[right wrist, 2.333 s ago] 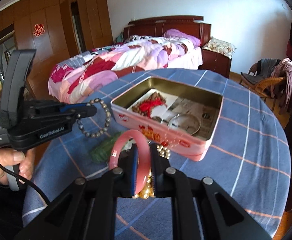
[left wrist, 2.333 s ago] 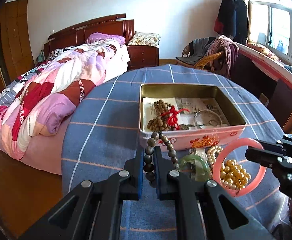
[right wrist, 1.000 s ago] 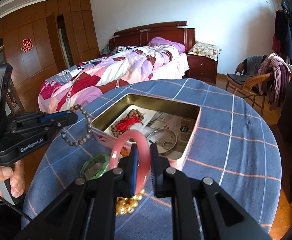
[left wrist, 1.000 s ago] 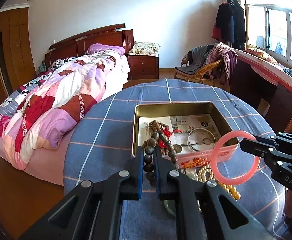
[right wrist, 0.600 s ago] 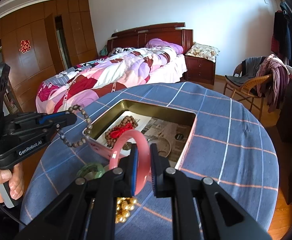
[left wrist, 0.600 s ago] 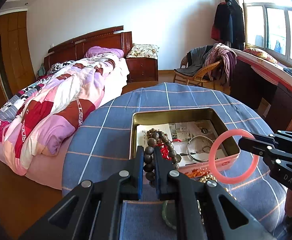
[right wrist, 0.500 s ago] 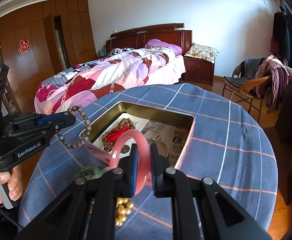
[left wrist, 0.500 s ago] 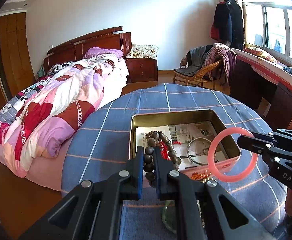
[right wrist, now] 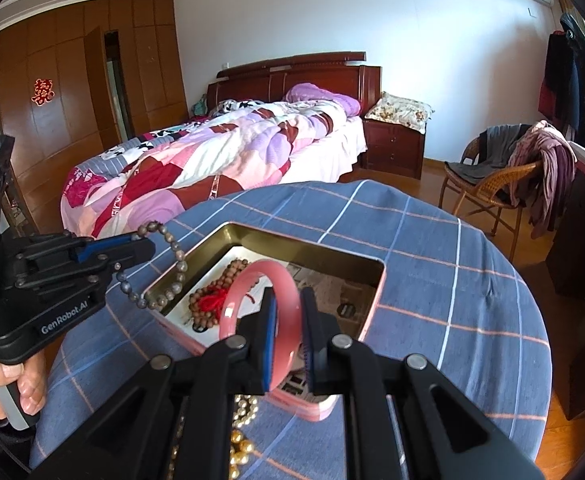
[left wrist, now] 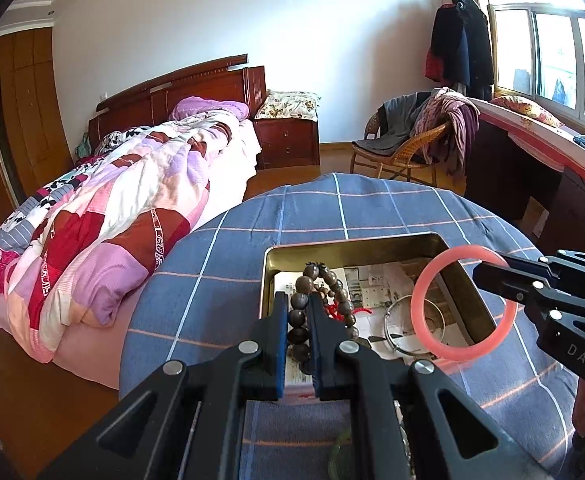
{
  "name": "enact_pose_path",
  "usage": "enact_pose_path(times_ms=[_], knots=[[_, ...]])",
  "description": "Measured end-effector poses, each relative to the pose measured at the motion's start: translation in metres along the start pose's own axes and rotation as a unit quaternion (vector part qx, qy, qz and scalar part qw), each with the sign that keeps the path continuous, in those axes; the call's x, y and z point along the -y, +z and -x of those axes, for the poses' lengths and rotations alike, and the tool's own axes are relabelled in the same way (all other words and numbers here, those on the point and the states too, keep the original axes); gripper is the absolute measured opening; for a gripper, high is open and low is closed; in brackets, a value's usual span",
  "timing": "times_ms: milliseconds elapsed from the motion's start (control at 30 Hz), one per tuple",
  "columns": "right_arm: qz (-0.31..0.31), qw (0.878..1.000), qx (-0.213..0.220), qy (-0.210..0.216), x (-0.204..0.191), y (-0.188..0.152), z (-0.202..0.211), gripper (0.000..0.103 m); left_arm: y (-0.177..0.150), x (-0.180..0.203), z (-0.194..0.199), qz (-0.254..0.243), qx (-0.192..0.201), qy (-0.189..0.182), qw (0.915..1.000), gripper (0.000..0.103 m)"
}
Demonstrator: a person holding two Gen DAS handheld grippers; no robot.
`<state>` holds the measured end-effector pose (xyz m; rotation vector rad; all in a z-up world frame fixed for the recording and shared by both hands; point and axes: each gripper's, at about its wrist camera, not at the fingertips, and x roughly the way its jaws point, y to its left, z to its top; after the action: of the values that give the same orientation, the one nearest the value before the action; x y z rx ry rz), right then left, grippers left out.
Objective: Organize jewelry
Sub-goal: 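Carry the grey beads into the pink tin with the left while the right lowers the pink bangle in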
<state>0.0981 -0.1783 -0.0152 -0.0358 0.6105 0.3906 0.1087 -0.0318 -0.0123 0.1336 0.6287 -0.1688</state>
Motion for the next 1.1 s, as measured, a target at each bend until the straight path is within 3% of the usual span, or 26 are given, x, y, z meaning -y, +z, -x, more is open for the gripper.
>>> enact_pose_path(times_ms=[1100], knots=[[-0.005, 1.0, -0.016, -0.023, 0.009, 0.008, -0.042, 0.014, 0.005, 0.006, -0.05, -0.008, -0.032, 0.017, 0.9993, 0.009]])
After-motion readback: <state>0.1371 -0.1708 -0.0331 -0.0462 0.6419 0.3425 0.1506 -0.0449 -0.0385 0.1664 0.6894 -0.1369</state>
